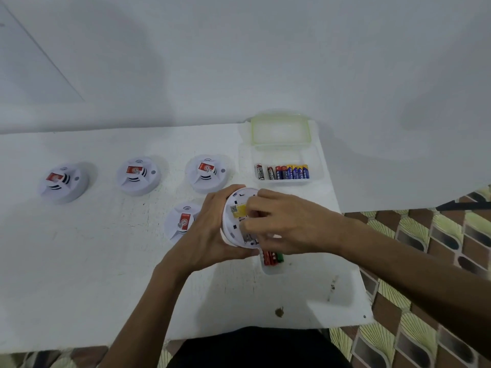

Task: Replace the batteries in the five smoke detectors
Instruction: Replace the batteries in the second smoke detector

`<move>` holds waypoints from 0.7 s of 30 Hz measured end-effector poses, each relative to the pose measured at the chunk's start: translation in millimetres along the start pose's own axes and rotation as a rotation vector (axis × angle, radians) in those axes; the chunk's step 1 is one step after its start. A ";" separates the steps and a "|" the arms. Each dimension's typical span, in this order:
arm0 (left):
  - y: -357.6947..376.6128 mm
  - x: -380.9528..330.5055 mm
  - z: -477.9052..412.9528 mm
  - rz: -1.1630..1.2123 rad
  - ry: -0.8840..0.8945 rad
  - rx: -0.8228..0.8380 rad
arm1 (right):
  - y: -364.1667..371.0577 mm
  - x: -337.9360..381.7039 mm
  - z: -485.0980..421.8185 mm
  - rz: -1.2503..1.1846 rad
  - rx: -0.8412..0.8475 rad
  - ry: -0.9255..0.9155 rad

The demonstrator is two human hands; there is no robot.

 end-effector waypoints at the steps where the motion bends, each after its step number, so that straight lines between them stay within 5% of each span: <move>1: -0.3 -5.2 0.6 0.011 0.019 -0.002 | -2.5 -4.6 2.6 -0.059 -0.038 0.066; 6: -8.2 -31.8 8.8 -0.127 0.200 -0.136 | -11.8 -44.9 39.3 -0.676 -0.255 0.602; 9: -18.8 -19.3 10.0 -0.156 0.211 -0.186 | 0.8 -57.1 68.4 -0.830 -0.248 0.805; 14: -28.6 -13.9 13.0 -0.184 0.231 -0.234 | 53.3 -52.0 108.6 -0.720 0.096 1.049; 21: -30.2 -15.3 15.0 -0.197 0.250 -0.261 | 99.3 -40.5 125.4 -0.597 0.286 1.183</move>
Point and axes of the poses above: each hand's wrist, its own z-axis away from the middle knuckle, its own y-axis out of the palm, x = y × z, the point moved 9 cm from there along -z, towards the middle knuckle, and after that the axes turned 11 degrees about z, right-handed, at the moved point
